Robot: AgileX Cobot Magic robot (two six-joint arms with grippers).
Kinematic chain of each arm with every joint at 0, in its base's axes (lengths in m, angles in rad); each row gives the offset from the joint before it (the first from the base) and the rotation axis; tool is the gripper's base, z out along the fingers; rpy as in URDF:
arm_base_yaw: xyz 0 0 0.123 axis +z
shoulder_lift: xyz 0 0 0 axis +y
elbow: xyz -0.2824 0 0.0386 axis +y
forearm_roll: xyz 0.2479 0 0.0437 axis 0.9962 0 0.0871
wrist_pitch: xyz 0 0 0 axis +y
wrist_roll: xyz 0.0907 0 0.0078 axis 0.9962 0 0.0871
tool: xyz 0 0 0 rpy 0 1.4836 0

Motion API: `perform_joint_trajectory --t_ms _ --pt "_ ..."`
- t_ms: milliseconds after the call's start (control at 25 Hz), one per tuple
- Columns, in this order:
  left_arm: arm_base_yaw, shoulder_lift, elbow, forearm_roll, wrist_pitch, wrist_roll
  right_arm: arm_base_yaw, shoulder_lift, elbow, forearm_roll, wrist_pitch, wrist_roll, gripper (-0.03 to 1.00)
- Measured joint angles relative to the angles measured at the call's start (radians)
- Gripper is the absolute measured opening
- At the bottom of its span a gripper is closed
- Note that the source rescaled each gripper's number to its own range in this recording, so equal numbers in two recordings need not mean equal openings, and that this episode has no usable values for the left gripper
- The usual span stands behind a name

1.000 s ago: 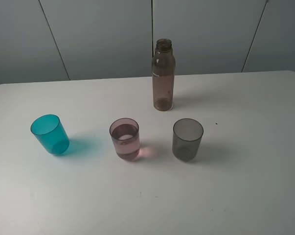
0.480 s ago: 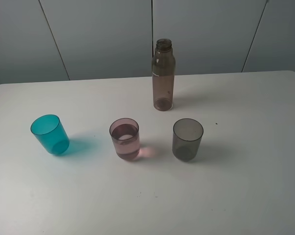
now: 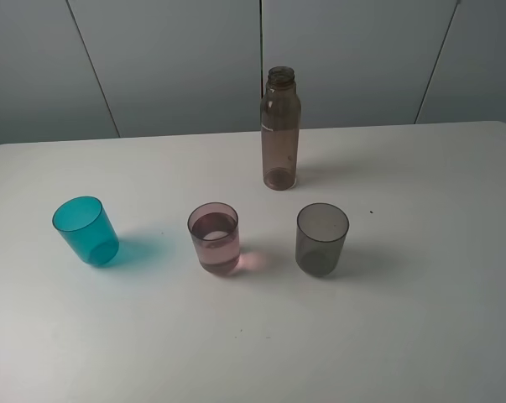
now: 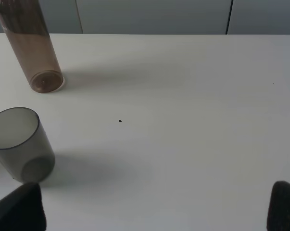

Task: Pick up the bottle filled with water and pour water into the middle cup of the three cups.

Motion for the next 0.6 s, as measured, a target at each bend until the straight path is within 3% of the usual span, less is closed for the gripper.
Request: perform_joint_trajectory --t_ms 600 --pt "0.000 0.000 0.000 0.000 0.000 0.000 0.000 0.000 0.000 0.000 0.000 0.000 0.99"
